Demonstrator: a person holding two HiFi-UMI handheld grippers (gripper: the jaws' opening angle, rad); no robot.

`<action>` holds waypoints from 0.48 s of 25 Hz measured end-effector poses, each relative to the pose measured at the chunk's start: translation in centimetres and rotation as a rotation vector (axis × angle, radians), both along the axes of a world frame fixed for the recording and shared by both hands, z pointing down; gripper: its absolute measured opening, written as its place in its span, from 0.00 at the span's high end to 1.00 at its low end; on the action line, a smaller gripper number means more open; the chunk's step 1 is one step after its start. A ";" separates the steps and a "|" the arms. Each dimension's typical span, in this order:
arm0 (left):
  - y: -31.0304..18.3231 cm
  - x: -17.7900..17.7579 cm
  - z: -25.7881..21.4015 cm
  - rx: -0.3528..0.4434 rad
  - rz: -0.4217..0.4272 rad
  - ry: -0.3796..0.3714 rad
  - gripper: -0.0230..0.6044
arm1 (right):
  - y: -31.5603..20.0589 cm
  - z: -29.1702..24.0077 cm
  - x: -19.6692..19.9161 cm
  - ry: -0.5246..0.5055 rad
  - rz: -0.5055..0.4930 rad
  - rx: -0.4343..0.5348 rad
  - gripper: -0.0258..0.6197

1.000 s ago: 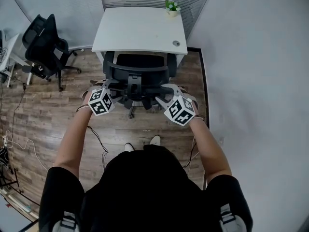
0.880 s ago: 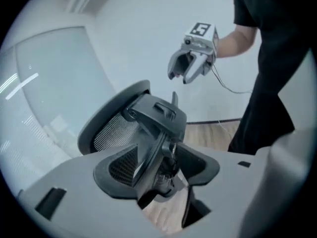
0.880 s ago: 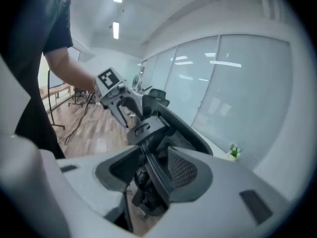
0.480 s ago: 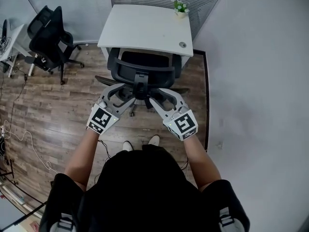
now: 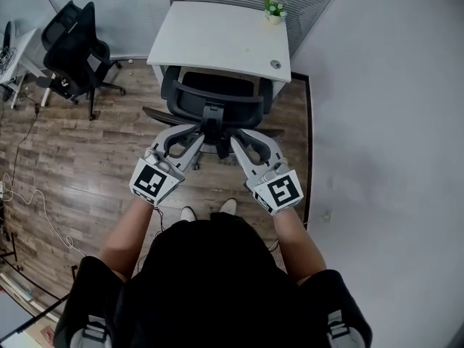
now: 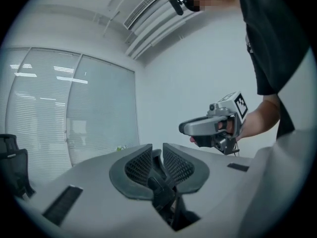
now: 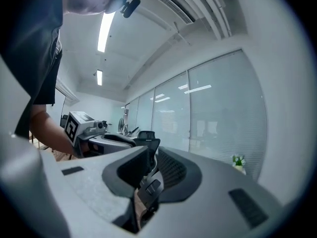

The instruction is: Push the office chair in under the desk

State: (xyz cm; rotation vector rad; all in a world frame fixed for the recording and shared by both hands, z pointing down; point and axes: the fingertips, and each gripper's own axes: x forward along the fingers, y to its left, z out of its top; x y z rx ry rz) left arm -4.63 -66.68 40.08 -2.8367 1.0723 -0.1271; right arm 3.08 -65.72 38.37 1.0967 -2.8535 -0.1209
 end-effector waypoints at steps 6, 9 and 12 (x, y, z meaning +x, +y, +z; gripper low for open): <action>0.1 0.2 -0.5 0.000 -0.007 0.040 0.97 | 0.0 -0.4 0.3 -0.018 0.014 0.009 0.93; 0.2 0.5 -0.7 -0.009 0.005 0.045 0.97 | 0.0 -0.6 0.2 -0.019 0.020 0.017 0.96; 0.2 0.6 -0.9 -0.009 0.007 0.053 0.97 | 0.0 -0.9 0.1 -0.020 0.024 0.023 0.96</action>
